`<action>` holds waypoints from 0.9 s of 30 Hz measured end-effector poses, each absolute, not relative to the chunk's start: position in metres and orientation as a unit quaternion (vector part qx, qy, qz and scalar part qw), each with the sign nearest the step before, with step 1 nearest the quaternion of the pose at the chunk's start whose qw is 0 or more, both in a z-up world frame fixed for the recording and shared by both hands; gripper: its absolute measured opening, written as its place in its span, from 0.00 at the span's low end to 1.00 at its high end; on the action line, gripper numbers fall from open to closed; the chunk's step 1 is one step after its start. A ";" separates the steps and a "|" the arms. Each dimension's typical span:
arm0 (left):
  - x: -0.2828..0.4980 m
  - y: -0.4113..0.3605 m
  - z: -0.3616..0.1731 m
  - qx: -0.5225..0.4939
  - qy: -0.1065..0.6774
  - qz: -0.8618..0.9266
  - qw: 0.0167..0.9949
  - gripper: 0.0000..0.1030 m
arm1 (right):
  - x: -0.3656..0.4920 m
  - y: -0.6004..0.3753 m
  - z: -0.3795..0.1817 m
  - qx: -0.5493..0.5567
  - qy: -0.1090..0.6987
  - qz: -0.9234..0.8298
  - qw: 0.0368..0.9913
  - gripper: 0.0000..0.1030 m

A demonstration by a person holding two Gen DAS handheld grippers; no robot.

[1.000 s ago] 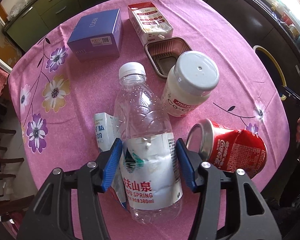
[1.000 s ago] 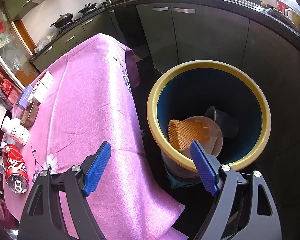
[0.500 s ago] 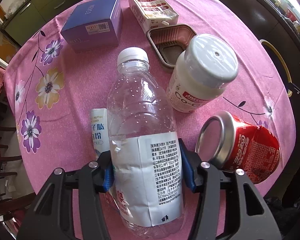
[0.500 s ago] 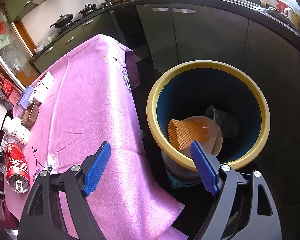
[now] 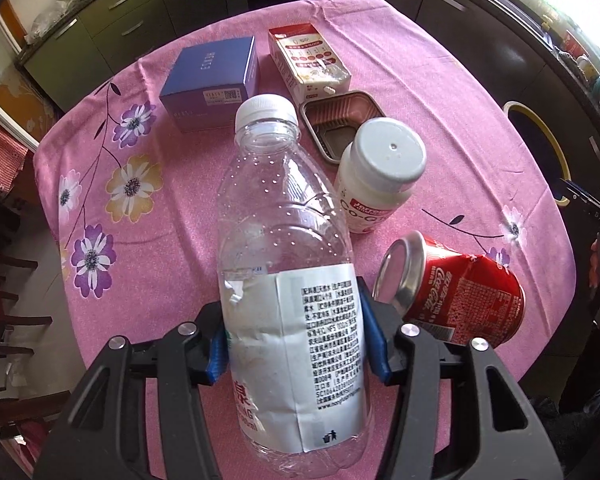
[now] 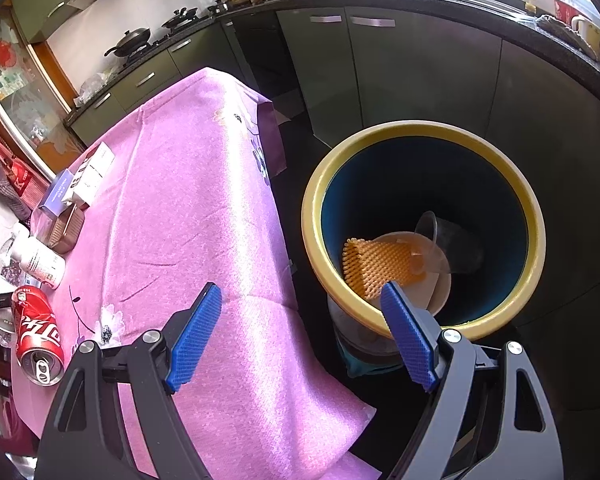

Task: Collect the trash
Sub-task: 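Carry the water bottle over the bin and open the left gripper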

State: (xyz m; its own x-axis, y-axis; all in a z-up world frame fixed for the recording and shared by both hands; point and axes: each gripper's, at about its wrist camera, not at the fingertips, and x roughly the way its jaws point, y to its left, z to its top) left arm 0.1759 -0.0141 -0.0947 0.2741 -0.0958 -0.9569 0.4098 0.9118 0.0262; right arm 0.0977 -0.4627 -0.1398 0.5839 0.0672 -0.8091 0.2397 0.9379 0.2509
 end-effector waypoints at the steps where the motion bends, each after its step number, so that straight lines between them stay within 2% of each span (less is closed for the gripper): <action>1: 0.172 -0.014 -0.088 0.139 0.574 -0.160 0.791 0.50 | 0.097 -0.463 -0.139 0.170 0.452 -0.049 0.874 0.78; 12: 0.123 -0.075 -0.039 0.181 0.528 -0.235 0.796 0.50 | 0.085 -0.475 -0.129 0.181 0.435 -0.055 0.880 0.78; 20: 0.109 -0.185 -0.033 0.233 0.498 -0.338 0.764 0.50 | 0.048 -0.515 -0.127 0.200 0.422 -0.085 0.880 0.78; 27: 0.121 -0.315 -0.054 0.268 0.494 -0.406 0.720 0.50 | 0.002 -0.558 -0.121 0.214 0.400 -0.129 0.882 0.78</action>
State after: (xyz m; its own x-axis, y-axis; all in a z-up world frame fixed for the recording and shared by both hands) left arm 0.1208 -0.3155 -0.0542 0.1819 -0.3206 -0.9296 0.8506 0.5256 -0.0149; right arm 0.0023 -0.5578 -0.1208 0.6462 -0.0561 -0.7611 0.3984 0.8754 0.2738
